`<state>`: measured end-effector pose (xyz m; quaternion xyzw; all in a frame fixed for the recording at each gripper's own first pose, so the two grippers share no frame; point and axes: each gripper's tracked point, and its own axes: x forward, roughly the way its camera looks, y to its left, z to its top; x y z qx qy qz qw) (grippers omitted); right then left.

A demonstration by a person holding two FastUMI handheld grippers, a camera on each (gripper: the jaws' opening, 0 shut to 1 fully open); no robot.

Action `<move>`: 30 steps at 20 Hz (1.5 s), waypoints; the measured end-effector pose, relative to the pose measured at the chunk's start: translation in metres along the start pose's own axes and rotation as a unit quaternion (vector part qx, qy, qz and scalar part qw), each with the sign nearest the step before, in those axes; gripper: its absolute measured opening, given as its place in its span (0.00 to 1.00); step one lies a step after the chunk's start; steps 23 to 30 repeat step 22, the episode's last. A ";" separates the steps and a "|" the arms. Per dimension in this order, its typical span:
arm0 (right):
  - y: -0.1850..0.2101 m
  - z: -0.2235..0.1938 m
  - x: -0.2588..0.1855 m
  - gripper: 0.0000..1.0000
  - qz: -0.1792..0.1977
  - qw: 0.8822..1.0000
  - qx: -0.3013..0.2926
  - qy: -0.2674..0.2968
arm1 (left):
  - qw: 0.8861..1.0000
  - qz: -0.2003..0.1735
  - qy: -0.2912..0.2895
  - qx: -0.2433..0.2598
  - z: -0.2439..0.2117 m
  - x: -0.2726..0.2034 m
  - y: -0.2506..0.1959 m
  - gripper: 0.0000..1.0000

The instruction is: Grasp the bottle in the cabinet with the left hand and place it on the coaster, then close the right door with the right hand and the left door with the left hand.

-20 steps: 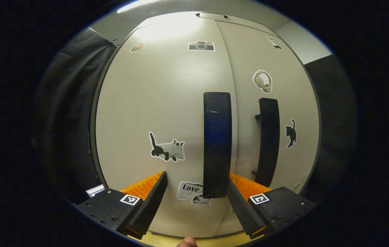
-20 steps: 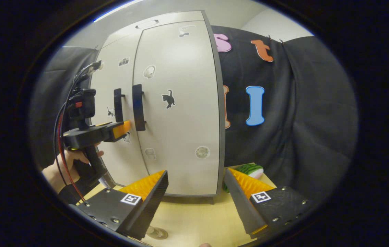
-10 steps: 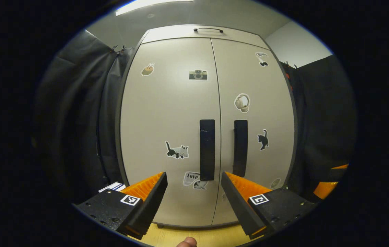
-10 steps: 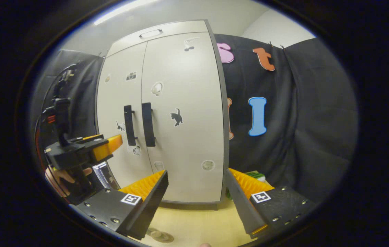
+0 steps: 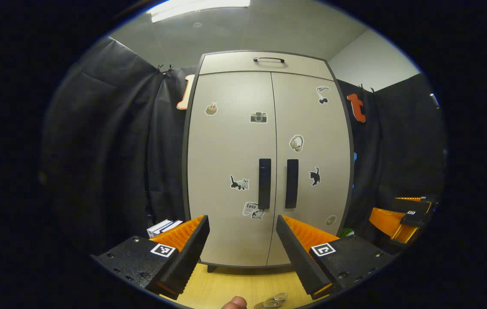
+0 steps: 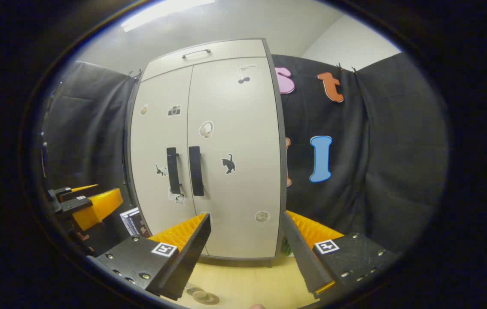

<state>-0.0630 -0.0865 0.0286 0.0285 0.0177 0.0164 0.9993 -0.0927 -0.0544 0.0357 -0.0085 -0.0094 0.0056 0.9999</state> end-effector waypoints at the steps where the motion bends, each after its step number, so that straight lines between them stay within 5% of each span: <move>1: 0.001 0.000 -0.004 0.97 0.001 1.000 -0.003 0.000 | 1.000 0.003 0.002 0.001 0.000 -0.005 0.001 0.99; 30: 0.002 -0.008 -0.010 1.00 0.006 1.000 -0.009 0.010 | 1.000 0.016 0.021 -0.011 -0.018 -0.012 -0.001 0.98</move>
